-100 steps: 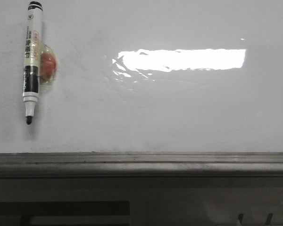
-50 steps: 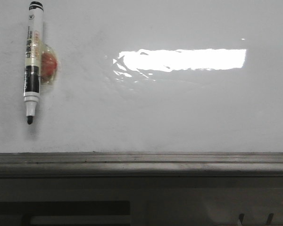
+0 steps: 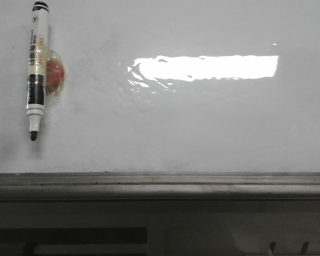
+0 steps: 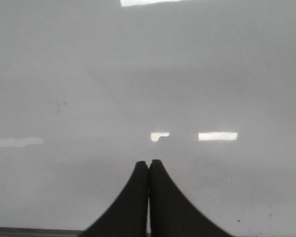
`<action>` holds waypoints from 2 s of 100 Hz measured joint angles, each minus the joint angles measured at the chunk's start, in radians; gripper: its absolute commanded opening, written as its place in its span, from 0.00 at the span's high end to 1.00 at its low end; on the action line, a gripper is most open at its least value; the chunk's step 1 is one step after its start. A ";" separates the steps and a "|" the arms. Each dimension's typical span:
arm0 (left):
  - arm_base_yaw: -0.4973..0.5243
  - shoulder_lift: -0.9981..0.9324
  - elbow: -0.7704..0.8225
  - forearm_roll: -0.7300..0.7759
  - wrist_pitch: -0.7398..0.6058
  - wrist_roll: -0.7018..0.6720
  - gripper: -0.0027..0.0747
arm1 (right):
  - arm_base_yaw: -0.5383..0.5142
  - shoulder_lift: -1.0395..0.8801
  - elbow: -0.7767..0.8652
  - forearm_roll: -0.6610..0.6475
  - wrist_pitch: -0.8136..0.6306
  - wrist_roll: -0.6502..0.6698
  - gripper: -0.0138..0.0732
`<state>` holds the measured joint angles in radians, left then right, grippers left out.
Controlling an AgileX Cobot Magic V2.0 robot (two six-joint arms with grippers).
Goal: Write number 6 on whiteboard
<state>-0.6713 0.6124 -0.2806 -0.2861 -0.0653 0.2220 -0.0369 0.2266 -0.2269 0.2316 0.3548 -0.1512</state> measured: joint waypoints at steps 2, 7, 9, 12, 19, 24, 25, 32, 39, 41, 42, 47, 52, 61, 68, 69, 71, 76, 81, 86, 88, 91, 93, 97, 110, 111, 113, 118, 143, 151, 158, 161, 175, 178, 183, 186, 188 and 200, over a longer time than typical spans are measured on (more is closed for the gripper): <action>-0.015 0.014 0.000 -0.002 -0.008 0.000 0.36 | 0.000 0.000 0.000 0.000 0.000 0.000 0.91; -0.047 0.048 0.000 -0.013 -0.032 0.000 0.36 | 0.000 0.000 0.000 0.000 0.000 0.000 0.91; -0.060 0.063 0.000 -0.018 -0.042 0.000 0.36 | 0.000 0.000 0.000 0.000 0.000 0.000 0.91; -0.075 0.082 0.000 -0.026 -0.057 0.000 0.36 | 0.000 0.000 0.000 0.000 0.000 0.000 0.91; -0.103 0.132 0.000 -0.039 -0.094 0.000 0.36 | 0.000 0.000 0.000 0.000 0.000 0.000 0.91; -0.116 0.168 0.000 -0.042 -0.122 0.000 0.36 | 0.000 0.000 0.000 0.000 0.000 0.000 0.91; -0.118 0.178 0.000 -0.042 -0.131 0.000 0.36 | 0.000 0.000 0.000 0.000 0.000 0.000 0.91; -0.122 0.226 0.000 -0.050 -0.171 0.000 0.36 | 0.000 0.000 0.000 0.000 0.000 0.000 0.91; -0.122 0.271 0.000 -0.065 -0.207 0.000 0.36 | 0.000 0.000 0.000 0.000 0.000 0.000 0.91; -0.122 0.280 0.000 -0.070 -0.215 0.000 0.36 | 0.000 0.000 0.000 0.000 0.000 0.000 0.91; -0.122 0.287 0.000 -0.070 -0.218 0.000 0.36 | 0.000 0.000 0.000 0.000 0.000 0.000 0.91; -0.122 0.313 0.000 -0.079 -0.236 -0.011 0.36 | 0.000 0.000 0.000 0.000 0.000 0.000 0.91; -0.122 0.337 0.000 -0.083 -0.253 -0.034 0.36 | 0.000 0.000 0.000 0.000 0.000 0.000 0.91; -0.127 0.375 0.000 -0.083 -0.283 -0.082 0.36 | 0.000 0.000 0.000 0.000 0.000 0.000 0.91; -0.137 0.397 -0.002 -0.083 -0.309 -0.104 0.36 | 0.000 0.000 0.000 0.000 0.000 0.000 0.91; -0.137 0.398 -0.004 -0.083 -0.312 -0.107 0.36 | 0.000 0.000 0.000 0.000 0.000 0.000 0.91; -0.142 0.404 -0.004 -0.083 -0.314 -0.112 0.36 | 0.000 0.000 0.000 0.000 0.000 0.000 0.91; -0.149 0.415 -0.006 -0.081 -0.326 -0.120 0.36 | 0.000 0.000 0.000 0.000 0.000 0.000 0.91; -0.159 0.427 -0.006 -0.080 -0.332 -0.123 0.36 | 0.000 0.000 0.000 0.000 0.000 0.000 0.91; -0.165 0.434 -0.006 -0.082 -0.337 -0.123 0.36 | 0.000 0.000 0.000 0.000 0.000 0.000 0.91; -0.166 0.437 -0.008 -0.084 -0.339 -0.123 0.37 | 0.000 0.000 0.000 0.000 0.000 0.000 0.91; -0.168 0.438 -0.008 -0.090 -0.339 -0.123 0.39 | 0.000 0.000 0.000 0.000 0.000 0.000 0.91; -0.168 0.438 -0.008 -0.094 -0.340 -0.124 0.40 | 0.000 0.000 0.000 0.000 0.000 0.000 0.91; -0.168 0.438 -0.008 -0.101 -0.341 -0.126 0.44 | 0.000 0.000 0.000 0.000 0.000 0.000 0.91; -0.168 0.443 -0.008 -0.150 -0.343 -0.127 0.66 | 0.013 0.000 0.000 0.000 0.000 0.000 0.91; -0.168 0.443 -0.008 -0.154 -0.343 -0.130 0.69 | 0.014 0.000 0.000 0.000 0.000 0.000 0.91; -0.168 0.443 -0.008 -0.168 -0.343 -0.130 0.72 | 0.020 0.000 0.000 0.000 0.000 0.000 0.91; -0.168 0.443 -0.008 -0.197 -0.343 -0.131 0.83 | 0.034 0.000 0.000 0.000 0.000 0.002 0.91; -0.168 0.448 -0.008 -0.232 -0.342 -0.131 0.99 | 0.101 0.004 0.000 0.000 0.000 0.002 0.91; -0.168 0.448 -0.008 -0.232 -0.342 -0.131 0.99 | 0.138 0.020 0.000 0.000 0.000 0.002 0.91; -0.168 0.448 -0.008 -0.213 -0.342 -0.131 0.99 | 0.183 0.044 -0.010 0.000 0.008 0.002 0.91; -0.168 0.448 -0.008 -0.201 -0.340 -0.131 0.99 | 0.202 0.055 -0.018 0.000 0.010 0.000 0.91; -0.168 0.429 -0.008 -0.108 -0.302 -0.131 0.99 | 0.296 0.142 -0.083 0.000 0.030 -0.013 0.91; -0.168 0.422 -0.008 -0.079 -0.292 -0.131 0.99 | 0.314 0.164 -0.104 0.000 0.034 -0.016 0.91; -0.168 0.408 -0.008 -0.035 -0.277 -0.131 0.99 | 0.348 0.214 -0.135 0.000 0.039 -0.028 0.91; -0.168 0.398 -0.008 -0.007 -0.263 -0.131 0.99 | 0.373 0.239 -0.153 0.000 0.041 -0.034 0.91; -0.168 0.393 -0.008 0.017 -0.257 -0.131 0.99 | 0.384 0.259 -0.167 0.000 0.043 -0.038 0.91; -0.168 0.380 -0.022 0.171 -0.192 -0.131 0.99 | 0.480 0.362 -0.240 0.000 0.044 -0.051 0.80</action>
<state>-0.8389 0.9923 -0.3030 -0.1147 -0.2570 0.0912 0.4433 0.5889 -0.4674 0.2316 0.3992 -0.2022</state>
